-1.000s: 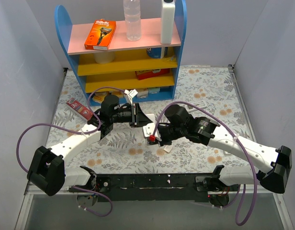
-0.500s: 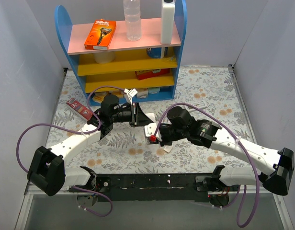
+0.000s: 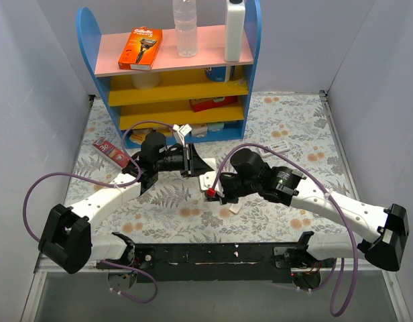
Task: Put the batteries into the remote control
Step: Load the battery into the remote control.
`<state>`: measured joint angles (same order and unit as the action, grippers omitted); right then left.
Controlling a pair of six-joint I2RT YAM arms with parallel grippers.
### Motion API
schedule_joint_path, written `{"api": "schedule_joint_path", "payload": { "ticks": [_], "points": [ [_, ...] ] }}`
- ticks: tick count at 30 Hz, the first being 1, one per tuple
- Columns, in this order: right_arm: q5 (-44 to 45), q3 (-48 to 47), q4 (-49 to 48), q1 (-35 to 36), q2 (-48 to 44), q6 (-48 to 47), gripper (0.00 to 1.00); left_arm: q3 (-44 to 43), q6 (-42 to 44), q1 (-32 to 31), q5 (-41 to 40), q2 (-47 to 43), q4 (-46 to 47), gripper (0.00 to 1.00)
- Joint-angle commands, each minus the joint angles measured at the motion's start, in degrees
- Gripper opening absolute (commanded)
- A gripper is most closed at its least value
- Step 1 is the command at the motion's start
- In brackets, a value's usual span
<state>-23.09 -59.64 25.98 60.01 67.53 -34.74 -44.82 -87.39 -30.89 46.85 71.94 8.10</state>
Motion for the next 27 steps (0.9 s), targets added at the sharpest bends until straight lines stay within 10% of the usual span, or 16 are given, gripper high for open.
{"api": "schedule_joint_path", "payload": {
  "ticks": [1,27],
  "points": [
    [-0.8,-0.9,1.8,0.3,1.6,0.4,0.2,-1.4,-3.8,0.3,0.5,-1.2,4.0,0.0],
    [5.0,0.2,0.6,0.3,-0.8,2.5,0.35,-0.5,-3.5,1.3,-2.6,-2.0,1.1,0.0]
  ]
}}
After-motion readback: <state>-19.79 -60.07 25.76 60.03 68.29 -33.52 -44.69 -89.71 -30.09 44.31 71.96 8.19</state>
